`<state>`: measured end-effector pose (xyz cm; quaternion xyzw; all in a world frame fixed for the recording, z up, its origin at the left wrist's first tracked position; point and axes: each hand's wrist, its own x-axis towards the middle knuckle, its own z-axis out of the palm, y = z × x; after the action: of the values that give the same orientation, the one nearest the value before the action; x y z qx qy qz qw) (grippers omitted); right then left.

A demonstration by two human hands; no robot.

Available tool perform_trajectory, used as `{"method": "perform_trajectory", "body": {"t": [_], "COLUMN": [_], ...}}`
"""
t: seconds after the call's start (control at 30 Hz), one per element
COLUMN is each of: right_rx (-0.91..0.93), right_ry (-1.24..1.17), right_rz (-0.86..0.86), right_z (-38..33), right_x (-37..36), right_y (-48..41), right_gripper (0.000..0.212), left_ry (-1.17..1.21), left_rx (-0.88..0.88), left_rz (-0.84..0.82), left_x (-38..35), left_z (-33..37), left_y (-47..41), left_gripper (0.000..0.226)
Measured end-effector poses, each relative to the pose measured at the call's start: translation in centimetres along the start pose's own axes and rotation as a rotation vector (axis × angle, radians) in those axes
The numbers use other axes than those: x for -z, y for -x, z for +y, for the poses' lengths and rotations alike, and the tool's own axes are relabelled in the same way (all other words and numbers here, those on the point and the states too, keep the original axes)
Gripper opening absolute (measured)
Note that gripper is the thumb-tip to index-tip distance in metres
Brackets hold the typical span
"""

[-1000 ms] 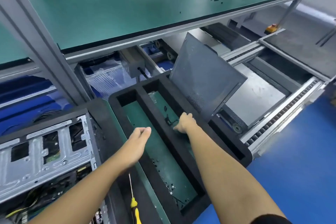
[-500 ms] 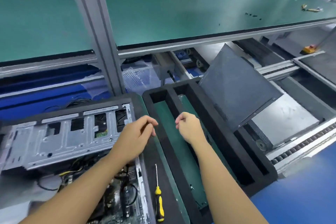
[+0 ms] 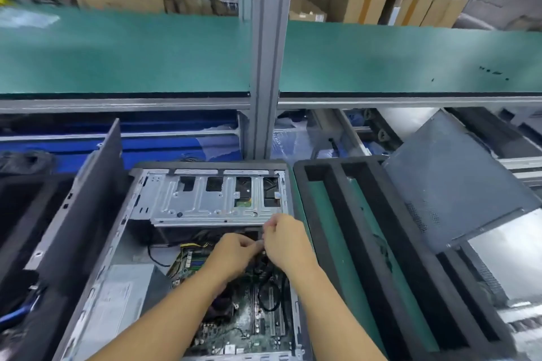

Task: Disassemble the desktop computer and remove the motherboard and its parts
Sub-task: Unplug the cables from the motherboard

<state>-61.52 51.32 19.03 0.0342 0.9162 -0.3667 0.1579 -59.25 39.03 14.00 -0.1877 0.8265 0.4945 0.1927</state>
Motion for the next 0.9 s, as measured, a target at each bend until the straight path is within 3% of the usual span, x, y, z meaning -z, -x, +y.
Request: {"method": "perform_trajectory", "body": {"t": [0.1, 0.2, 0.3, 0.47, 0.57, 0.77, 0.9], "right_rx": [-0.018, -0.016, -0.032, -0.063, -0.076, -0.121, -0.102], "right_ry": [0.114, 0.16, 0.157, 0.111, -0.06, -0.435, -0.437], "right_rz": [-0.016, -0.038, -0.052, -0.082, -0.045, -0.134, -0.226], "right_z": [0.3, 0.7, 0.9, 1.1, 1.3, 1.6, 1.7], "right_x": [-0.8, -1.4, -1.7, -2.4, -3.2, -4.6, -5.4], "right_y": [1.2, 2.1, 2.8, 3.3, 3.6, 4.4, 5.4], "right_gripper": [0.022, 0.023, 0.025, 0.033, 0.037, 0.029, 0.023], "left_ry": [0.227, 0.255, 0.253, 0.046, -0.002, 0.013, 0.094], "left_rx": [0.033, 0.018, -0.02, -0.085, -0.189, -0.22, -0.187], "left_rz": [-0.045, -0.049, -0.01, -0.095, -0.003, -0.22, -0.236], "left_x": [-0.7, -0.9, -0.9, -2.0, 0.1, 3.9, 5.9], "left_z": [-0.3, -0.4, 0.1, -1.3, -1.4, -1.9, -2.3], "left_y": [0.1, 0.4, 0.6, 2.2, 2.0, 1.3, 0.5], "left_gripper": [0.026, 0.037, 0.05, 0.043, 0.025, 0.008, 0.015]}}
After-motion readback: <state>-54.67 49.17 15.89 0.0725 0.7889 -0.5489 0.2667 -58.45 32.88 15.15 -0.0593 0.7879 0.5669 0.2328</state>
